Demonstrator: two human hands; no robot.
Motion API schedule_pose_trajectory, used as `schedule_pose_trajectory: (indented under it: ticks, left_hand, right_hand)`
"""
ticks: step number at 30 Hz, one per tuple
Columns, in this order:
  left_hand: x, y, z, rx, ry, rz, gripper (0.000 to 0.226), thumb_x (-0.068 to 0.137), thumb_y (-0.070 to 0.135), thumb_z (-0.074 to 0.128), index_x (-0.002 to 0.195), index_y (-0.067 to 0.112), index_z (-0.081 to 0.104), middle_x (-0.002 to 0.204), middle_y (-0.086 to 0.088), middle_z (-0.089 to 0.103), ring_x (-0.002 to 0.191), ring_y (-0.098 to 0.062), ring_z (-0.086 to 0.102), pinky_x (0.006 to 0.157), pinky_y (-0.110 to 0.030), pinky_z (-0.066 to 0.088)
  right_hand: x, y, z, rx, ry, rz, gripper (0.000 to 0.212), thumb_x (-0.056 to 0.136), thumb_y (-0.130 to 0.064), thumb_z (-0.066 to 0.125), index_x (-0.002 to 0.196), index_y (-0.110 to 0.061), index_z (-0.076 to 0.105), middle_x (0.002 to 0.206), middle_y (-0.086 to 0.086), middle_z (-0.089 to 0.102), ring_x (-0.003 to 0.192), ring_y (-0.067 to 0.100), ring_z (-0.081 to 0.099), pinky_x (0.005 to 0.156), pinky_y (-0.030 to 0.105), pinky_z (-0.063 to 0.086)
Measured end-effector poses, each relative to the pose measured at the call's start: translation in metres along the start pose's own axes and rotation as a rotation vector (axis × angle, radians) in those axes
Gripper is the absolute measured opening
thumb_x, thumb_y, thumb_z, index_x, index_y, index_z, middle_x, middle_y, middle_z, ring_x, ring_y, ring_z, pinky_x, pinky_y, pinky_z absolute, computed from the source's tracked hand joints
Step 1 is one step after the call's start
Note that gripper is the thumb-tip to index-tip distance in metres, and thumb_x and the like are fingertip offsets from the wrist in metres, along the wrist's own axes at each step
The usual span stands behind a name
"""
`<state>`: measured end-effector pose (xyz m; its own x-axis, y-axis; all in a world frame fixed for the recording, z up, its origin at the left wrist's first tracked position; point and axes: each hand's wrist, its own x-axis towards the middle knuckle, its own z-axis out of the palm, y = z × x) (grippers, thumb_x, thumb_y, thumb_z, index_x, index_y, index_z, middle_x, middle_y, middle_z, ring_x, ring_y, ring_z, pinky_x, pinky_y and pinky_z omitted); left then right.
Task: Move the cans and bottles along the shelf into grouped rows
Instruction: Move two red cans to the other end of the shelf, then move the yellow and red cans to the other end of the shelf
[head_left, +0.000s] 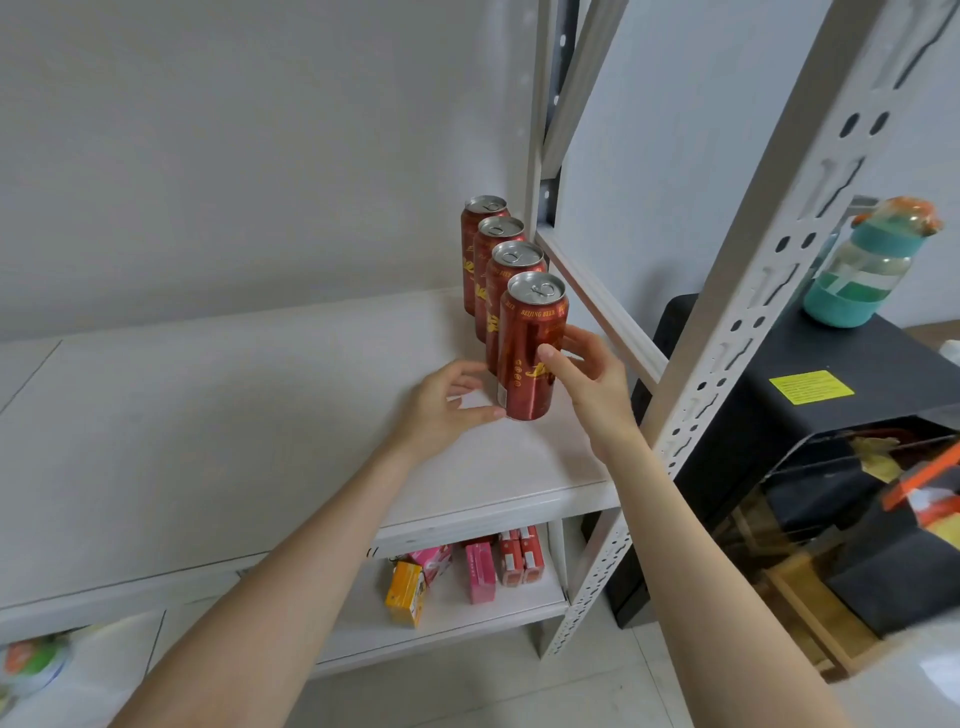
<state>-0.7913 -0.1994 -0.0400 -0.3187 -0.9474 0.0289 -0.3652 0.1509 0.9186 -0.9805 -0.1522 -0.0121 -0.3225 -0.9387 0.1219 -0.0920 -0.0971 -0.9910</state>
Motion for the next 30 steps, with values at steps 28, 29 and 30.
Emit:
schedule_pose_trajectory:
  ticks: [28, 29, 30]
  left_hand:
    - [-0.207, 0.006, -0.123, 1.151, 0.285, 0.253, 0.069, 0.097, 0.046, 0.049, 0.155, 0.018, 0.025, 0.164, -0.015, 0.015, 0.152, -0.033, 0.011, 0.121, -0.051, 0.007]
    - [-0.214, 0.004, -0.132, 1.153, 0.295, 0.249, 0.069, 0.097, 0.046, 0.050, 0.155, 0.018, 0.027, 0.164, -0.015, 0.016, 0.152, -0.033, 0.012, 0.121, -0.051, 0.008]
    - [-0.221, 0.001, -0.143, 1.154, 0.308, 0.247, 0.069, 0.096, 0.045, 0.052, 0.154, 0.017, 0.029, 0.163, -0.016, 0.018, 0.151, -0.034, 0.014, 0.121, -0.051, 0.009]
  right_hand:
    - [-0.189, -0.045, 0.079, -1.373, 0.088, -0.391, 0.071, 0.095, -0.056, 0.046, 0.152, -0.016, 0.031, 0.159, 0.011, 0.033, 0.147, 0.031, 0.029, 0.116, 0.055, 0.023]
    - [-0.194, -0.047, 0.088, -1.379, 0.078, -0.394, 0.071, 0.095, -0.055, 0.046, 0.152, -0.016, 0.031, 0.159, 0.011, 0.033, 0.147, 0.031, 0.029, 0.116, 0.056, 0.023]
    - [-0.199, -0.050, 0.098, -1.387, 0.069, -0.394, 0.072, 0.095, -0.056, 0.045, 0.153, -0.016, 0.029, 0.160, 0.011, 0.032, 0.148, 0.031, 0.029, 0.116, 0.056, 0.023]
